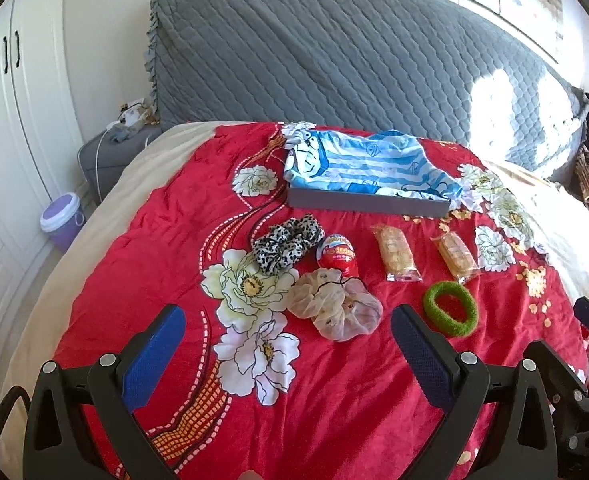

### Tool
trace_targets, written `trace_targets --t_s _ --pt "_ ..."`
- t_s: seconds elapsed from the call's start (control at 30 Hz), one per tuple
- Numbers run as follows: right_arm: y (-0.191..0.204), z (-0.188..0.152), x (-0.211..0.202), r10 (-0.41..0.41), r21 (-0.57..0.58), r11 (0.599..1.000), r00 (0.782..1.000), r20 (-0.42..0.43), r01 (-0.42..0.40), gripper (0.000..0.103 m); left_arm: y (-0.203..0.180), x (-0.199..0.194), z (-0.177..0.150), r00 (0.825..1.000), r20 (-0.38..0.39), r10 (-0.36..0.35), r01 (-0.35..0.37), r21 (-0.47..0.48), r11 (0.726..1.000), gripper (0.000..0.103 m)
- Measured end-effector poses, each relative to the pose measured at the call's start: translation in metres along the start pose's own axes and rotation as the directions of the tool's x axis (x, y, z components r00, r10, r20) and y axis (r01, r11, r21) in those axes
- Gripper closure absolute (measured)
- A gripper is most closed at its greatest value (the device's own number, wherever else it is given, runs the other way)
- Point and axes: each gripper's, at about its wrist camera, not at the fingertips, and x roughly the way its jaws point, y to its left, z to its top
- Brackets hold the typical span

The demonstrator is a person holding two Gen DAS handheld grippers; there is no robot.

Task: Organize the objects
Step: 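Move both tools toward the green hair tie and beige sheer scrunchie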

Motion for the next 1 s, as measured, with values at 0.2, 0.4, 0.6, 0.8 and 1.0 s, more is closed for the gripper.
trace_targets --t_s 0.2,0.4,0.6,0.8,1.0 --pt "0.0 0.001 -0.004 -0.008 0.0 1.0 1.0 0.009 0.008 0.001 0.0 0.0 -0.001 1.0 -0.003 -0.004 0.004 0.001 1.0 0.001" --pt "-0.003 0.0 0.001 -0.014 0.018 1.0 1.0 -0.004 0.014 0.001 0.0 0.006 -0.002 1.0 -0.009 -0.009 0.009 0.008 1.0 0.001" --pt "-0.003 -0.003 0.013 -0.023 0.02 1.0 0.999 -0.029 0.024 0.001 0.002 0.026 -0.007 0.999 -0.044 -0.017 0.017 -0.001 1.0 0.001" --pt "-0.003 -0.008 0.035 -0.031 0.017 0.999 0.997 -0.07 0.033 0.001 0.003 0.054 -0.005 0.998 -0.065 -0.022 0.022 -0.008 1.0 0.001" --pt "-0.002 -0.007 0.058 -0.045 0.001 0.999 0.995 -0.09 0.045 0.001 -0.001 0.077 0.003 0.996 -0.082 -0.035 0.036 0.014 0.999 0.001"
